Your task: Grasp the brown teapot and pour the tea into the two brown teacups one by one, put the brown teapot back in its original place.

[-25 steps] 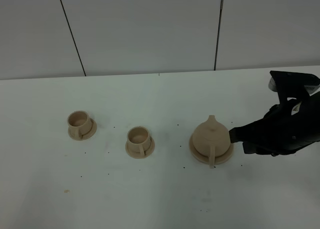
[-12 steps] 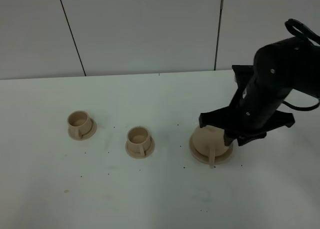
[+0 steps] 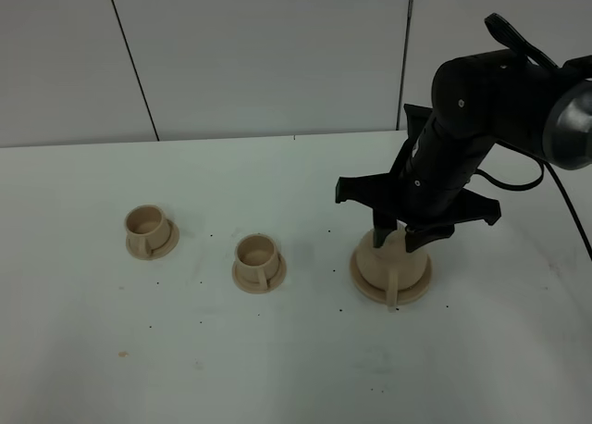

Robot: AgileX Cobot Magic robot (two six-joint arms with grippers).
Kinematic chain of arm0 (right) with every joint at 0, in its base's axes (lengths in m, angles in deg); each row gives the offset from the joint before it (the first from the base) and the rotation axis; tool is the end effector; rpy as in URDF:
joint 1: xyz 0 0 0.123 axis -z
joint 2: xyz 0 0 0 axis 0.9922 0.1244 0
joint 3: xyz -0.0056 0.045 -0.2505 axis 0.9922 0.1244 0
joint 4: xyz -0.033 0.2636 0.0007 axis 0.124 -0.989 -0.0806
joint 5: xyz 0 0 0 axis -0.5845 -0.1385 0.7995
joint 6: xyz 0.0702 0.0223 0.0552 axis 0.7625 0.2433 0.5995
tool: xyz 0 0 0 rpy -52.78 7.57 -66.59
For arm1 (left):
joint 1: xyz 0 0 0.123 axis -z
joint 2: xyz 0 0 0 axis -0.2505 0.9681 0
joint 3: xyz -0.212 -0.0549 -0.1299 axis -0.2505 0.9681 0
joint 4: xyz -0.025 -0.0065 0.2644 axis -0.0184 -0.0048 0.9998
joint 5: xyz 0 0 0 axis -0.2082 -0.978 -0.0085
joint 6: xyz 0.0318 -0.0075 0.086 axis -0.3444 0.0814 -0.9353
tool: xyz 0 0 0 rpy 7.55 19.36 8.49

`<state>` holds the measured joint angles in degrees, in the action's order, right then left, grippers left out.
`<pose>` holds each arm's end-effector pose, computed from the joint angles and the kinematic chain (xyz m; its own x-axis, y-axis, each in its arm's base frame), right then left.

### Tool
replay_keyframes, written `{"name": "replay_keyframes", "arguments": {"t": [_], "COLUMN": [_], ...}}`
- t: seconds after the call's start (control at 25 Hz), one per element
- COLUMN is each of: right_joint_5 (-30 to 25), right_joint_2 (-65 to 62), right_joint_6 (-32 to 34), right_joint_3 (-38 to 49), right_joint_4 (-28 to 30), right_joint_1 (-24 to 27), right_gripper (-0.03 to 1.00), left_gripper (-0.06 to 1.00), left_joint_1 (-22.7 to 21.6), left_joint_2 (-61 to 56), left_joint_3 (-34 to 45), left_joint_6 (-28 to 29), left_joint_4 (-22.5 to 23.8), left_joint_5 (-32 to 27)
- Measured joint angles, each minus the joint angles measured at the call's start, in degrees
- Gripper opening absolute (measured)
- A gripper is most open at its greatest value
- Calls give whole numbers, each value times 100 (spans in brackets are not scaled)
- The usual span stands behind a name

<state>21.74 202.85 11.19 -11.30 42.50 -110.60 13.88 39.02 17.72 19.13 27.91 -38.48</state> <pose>0.3703 0.2113 0.1955 -0.9823 0.0281 -0.1852 -0.0246 0.9608 0.2761 0.0377 0.0023 0.2864 -0.4358 0.0072 -0.9000 -0.0245 0.9995 0.0199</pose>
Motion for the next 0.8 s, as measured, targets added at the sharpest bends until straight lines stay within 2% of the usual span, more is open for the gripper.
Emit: {"name": "replay_keyframes", "arguments": {"t": [0.2,0.44,0.8], "right_joint_5": [-46,-277,-290], "right_joint_2": [4,218,476], "right_joint_6": [344,362,163], "right_joint_3": [-5,-5,-5], "right_joint_4": [0,-389,-776], "right_joint_1": [12,194,227], "right_gripper": [47,45,42], "left_gripper": [24,24,24], "left_joint_1": [0,0,0], "left_joint_2": [0,0,0], "left_joint_3": [0,0,0], "left_joint_6": [0,0,0], "left_joint_4": [0,0,0], "left_joint_5": [0,0,0]}}
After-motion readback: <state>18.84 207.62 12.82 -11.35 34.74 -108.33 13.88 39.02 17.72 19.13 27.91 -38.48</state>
